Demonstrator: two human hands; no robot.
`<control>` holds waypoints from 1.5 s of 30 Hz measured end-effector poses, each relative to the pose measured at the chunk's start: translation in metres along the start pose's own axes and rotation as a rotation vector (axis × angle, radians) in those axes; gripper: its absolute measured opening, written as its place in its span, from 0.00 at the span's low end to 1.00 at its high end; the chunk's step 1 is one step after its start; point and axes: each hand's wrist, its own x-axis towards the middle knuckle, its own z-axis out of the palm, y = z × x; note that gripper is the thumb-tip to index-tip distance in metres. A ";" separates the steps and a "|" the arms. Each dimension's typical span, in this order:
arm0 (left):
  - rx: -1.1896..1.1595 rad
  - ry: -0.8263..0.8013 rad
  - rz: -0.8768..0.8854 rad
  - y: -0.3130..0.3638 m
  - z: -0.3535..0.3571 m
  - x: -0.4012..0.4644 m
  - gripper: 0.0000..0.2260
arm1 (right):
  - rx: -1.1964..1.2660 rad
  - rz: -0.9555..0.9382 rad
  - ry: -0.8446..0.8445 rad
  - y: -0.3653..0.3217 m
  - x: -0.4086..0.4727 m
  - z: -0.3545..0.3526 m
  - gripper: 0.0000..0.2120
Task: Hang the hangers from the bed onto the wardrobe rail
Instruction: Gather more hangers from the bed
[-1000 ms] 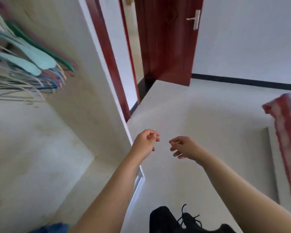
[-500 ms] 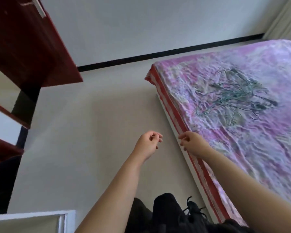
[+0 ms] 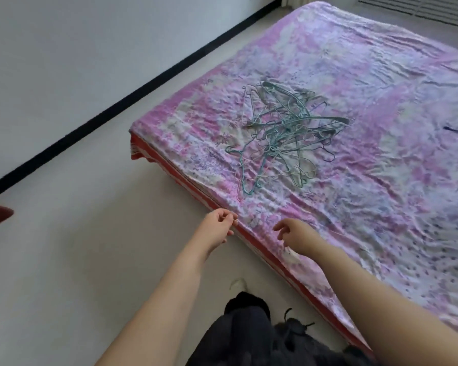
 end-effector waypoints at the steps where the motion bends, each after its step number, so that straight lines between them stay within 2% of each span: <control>1: 0.031 -0.024 0.008 0.012 -0.004 0.022 0.08 | 0.037 0.030 0.015 0.000 0.014 -0.009 0.18; 5: 0.110 -0.083 0.021 0.058 -0.008 0.101 0.08 | 0.142 0.111 0.070 0.002 0.063 -0.042 0.15; 10: 0.158 -0.151 -0.008 0.082 0.012 0.170 0.08 | 0.239 0.204 0.063 0.016 0.115 -0.077 0.12; 14: 0.157 -0.144 -0.062 0.094 0.031 0.213 0.08 | 0.378 0.236 0.078 0.026 0.154 -0.106 0.12; 18: 0.128 -0.120 -0.124 0.108 0.042 0.252 0.07 | 0.393 0.230 0.084 0.029 0.192 -0.131 0.13; 22: 0.138 -0.115 -0.149 0.121 0.049 0.305 0.10 | 0.460 0.298 0.068 0.034 0.240 -0.153 0.20; 26: 0.200 -0.125 -0.159 0.125 0.058 0.371 0.19 | 0.477 0.370 0.093 0.042 0.299 -0.172 0.31; 29: 0.358 -0.117 -0.158 0.121 0.067 0.423 0.28 | 0.513 0.443 0.131 0.051 0.351 -0.185 0.36; 33: 0.561 -0.125 -0.152 0.102 0.085 0.486 0.34 | 0.610 0.549 0.184 0.069 0.413 -0.188 0.39; 39: 0.652 -0.094 -0.103 0.079 0.117 0.547 0.37 | 0.736 0.634 0.243 0.103 0.471 -0.163 0.45; 42: 0.729 -0.174 -0.143 0.070 0.128 0.575 0.42 | 0.769 0.729 0.325 0.119 0.496 -0.163 0.49; 45: 0.868 -0.251 -0.248 0.064 0.136 0.599 0.50 | 0.833 0.829 0.333 0.130 0.521 -0.166 0.53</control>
